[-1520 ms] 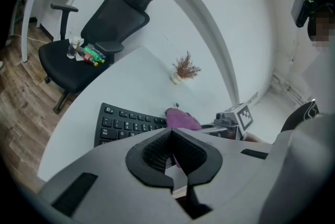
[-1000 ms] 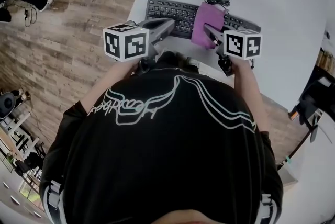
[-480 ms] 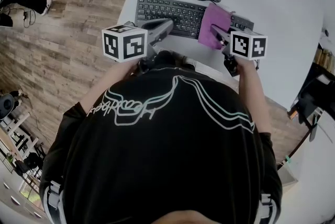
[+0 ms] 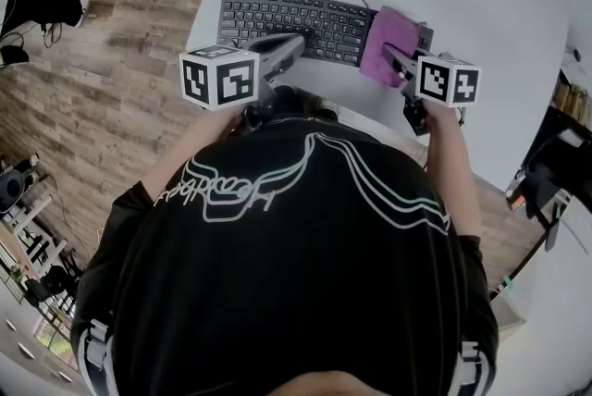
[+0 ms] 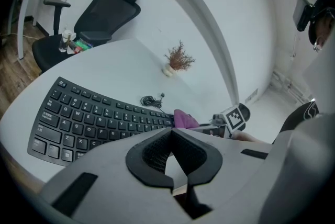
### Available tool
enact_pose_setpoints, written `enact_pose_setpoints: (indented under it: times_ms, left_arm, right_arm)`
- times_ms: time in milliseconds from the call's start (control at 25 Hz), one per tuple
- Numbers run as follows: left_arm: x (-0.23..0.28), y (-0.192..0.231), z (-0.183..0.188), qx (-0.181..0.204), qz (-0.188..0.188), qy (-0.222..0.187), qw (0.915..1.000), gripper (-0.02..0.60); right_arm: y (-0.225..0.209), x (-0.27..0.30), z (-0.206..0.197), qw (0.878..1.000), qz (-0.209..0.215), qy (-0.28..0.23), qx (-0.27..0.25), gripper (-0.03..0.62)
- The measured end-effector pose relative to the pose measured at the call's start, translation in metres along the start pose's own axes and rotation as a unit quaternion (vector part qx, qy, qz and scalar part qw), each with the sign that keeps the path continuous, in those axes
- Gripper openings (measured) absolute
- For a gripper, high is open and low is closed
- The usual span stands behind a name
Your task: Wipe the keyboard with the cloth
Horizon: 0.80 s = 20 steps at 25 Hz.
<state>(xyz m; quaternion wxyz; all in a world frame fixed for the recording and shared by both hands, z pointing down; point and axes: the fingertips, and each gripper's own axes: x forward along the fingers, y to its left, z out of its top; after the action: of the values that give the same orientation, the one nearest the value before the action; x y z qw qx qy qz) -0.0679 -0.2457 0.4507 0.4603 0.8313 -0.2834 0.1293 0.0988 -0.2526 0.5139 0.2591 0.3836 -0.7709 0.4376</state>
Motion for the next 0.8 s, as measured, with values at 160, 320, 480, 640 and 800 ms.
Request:
enact_pose_setpoints:
  times_ms: [160, 320, 480, 640, 800]
  left_arm:
    - [0.013, -0.012, -0.005, -0.001, 0.004, -0.003, 1.0000, 0.005]
    - [0.026, -0.023, -0.013, -0.003, 0.008, -0.006, 0.9999, 0.005]
    - [0.038, -0.032, -0.017, -0.013, 0.008, -0.014, 0.9998, 0.006]
    - [0.047, -0.044, -0.020, -0.016, 0.011, -0.021, 0.9996, 0.005]
    - [0.051, -0.051, -0.021, -0.016, 0.022, -0.034, 0.9991, 0.005]
  right_arm:
    - [-0.015, -0.013, -0.002, 1.000, 0.001, -0.003, -0.004, 0.060]
    - [-0.030, -0.023, -0.010, 1.000, 0.008, -0.002, 0.000, 0.060]
    - [-0.046, -0.031, -0.012, 1.000, 0.009, -0.003, -0.009, 0.060]
    - [-0.059, -0.043, -0.017, 1.000, 0.013, -0.005, -0.004, 0.060]
    - [-0.071, -0.050, -0.021, 1.000, 0.021, -0.008, -0.005, 0.060]
